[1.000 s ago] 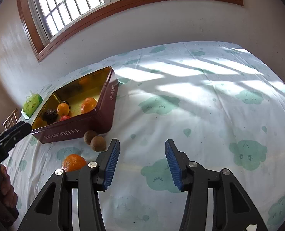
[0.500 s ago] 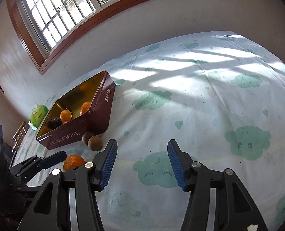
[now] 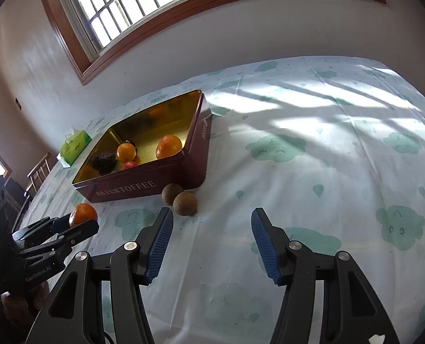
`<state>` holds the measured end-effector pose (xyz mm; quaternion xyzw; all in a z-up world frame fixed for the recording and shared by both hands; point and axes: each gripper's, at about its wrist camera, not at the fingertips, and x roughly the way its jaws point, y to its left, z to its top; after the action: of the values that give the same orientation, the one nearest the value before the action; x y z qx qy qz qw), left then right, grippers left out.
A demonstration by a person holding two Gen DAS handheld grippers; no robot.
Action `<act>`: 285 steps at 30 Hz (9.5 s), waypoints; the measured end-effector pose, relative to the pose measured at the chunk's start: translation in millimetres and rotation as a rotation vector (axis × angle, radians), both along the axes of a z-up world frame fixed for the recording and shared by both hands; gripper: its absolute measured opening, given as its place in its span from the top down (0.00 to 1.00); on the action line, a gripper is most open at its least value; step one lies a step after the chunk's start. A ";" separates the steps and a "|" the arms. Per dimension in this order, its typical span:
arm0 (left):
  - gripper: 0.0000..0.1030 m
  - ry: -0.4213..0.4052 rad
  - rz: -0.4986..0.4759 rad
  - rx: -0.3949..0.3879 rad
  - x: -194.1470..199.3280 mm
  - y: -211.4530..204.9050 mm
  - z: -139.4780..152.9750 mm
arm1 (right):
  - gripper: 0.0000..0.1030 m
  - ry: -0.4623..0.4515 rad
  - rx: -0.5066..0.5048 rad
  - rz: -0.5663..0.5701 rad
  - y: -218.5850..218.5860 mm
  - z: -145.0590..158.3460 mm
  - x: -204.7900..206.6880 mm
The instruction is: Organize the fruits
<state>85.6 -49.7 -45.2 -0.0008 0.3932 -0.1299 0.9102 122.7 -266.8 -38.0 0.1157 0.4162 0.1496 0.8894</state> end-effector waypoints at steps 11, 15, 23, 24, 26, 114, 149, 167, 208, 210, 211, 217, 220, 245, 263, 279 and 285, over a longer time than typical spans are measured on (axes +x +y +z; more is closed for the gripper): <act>0.60 0.013 0.073 -0.019 5.4 48.6 -13.8 | 0.48 0.067 -0.145 0.202 48.0 -22.5 48.7; 0.60 0.020 0.078 -0.025 8.8 50.5 -17.6 | 0.65 0.054 -0.176 0.218 54.7 -24.3 49.3; 0.60 0.040 0.126 -0.070 16.3 59.1 -20.4 | 0.66 0.097 -0.049 0.006 57.3 -14.8 11.8; 0.60 0.042 0.133 -0.072 16.8 59.5 -20.6 | 0.66 0.103 -0.034 -0.024 58.4 -15.9 6.1; 0.60 0.049 0.148 -0.080 17.8 60.3 -21.6 | 0.66 0.105 -0.044 -0.059 63.4 -18.8 -0.7; 0.60 0.031 0.216 0.045 15.7 51.8 -20.8 | 0.66 0.003 -0.132 -0.147 71.2 -9.8 -14.2; 0.60 0.024 0.227 0.049 13.6 54.3 -19.0 | 0.66 -0.008 -0.138 -0.147 70.6 -9.4 -14.6; 0.60 0.023 0.228 0.050 13.3 55.1 -19.4 | 0.66 -0.007 -0.138 -0.147 70.8 -9.6 -15.0; 0.60 0.022 0.231 0.050 12.4 56.7 -19.3 | 0.66 -0.023 -0.147 -0.143 74.2 -7.3 -17.0; 0.60 0.021 0.232 0.050 12.1 56.7 -19.2 | 0.66 -0.026 -0.148 -0.141 74.7 -6.8 -17.4; 0.60 0.020 0.232 0.050 12.1 56.8 -19.2 | 0.66 -0.027 -0.149 -0.140 74.9 -6.8 -17.9; 0.60 0.009 0.236 0.053 10.2 57.2 -17.3 | 0.66 -0.030 -0.131 -0.141 71.9 -6.3 -19.3; 0.60 -0.018 0.233 0.050 5.2 60.1 -14.5 | 0.66 -0.024 -0.123 -0.136 71.8 -6.8 -19.4; 0.60 -0.194 0.193 0.014 36.2 55.0 65.5 | 0.66 -0.141 -0.117 -0.053 84.7 52.8 19.1; 0.59 -0.119 0.187 0.070 103.6 37.5 37.1 | 0.66 -0.092 -0.119 -0.034 89.9 28.7 83.6; 0.39 -0.155 0.193 0.093 112.2 37.1 32.0 | 0.64 -0.089 -0.121 -0.026 91.4 17.9 98.7; 0.34 -0.167 0.200 0.095 112.0 37.7 31.9 | 0.52 -0.111 -0.113 -0.032 91.0 21.8 94.8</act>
<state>197.6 -12.1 -13.3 0.0140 0.3198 -0.0195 0.9472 217.5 -175.9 -16.2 0.0637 0.3719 0.1178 0.9186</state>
